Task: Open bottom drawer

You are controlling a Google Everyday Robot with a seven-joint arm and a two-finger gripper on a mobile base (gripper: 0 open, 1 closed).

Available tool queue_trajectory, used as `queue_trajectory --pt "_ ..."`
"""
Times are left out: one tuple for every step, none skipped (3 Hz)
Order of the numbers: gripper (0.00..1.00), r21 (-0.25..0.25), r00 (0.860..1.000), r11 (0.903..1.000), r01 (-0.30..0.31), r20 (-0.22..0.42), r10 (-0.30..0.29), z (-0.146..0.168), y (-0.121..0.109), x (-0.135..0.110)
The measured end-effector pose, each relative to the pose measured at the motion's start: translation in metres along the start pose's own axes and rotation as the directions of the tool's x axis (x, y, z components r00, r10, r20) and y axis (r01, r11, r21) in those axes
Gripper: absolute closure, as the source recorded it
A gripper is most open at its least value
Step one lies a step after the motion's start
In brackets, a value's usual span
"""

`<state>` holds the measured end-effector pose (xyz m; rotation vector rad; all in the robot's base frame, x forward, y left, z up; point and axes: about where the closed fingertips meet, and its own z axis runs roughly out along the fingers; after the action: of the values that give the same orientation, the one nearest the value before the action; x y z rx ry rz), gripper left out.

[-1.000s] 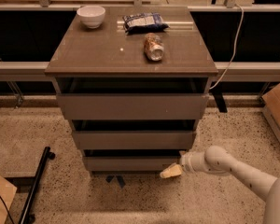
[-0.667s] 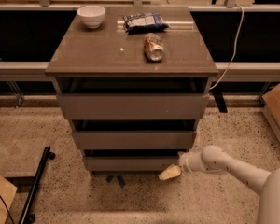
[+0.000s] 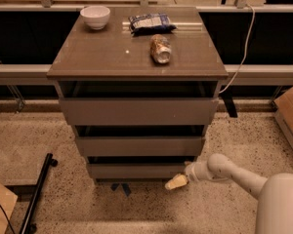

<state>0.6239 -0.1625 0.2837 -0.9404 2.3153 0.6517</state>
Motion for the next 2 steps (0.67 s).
queue_trajectory --pt "0.00 -0.013 1.000 0.9999 0.000 0.019 0.000 0.016 -0.012 -0.002" --pt "0.00 -0.062 0.999 0.9979 -0.019 0.043 0.021 0.047 -0.026 -0.002"
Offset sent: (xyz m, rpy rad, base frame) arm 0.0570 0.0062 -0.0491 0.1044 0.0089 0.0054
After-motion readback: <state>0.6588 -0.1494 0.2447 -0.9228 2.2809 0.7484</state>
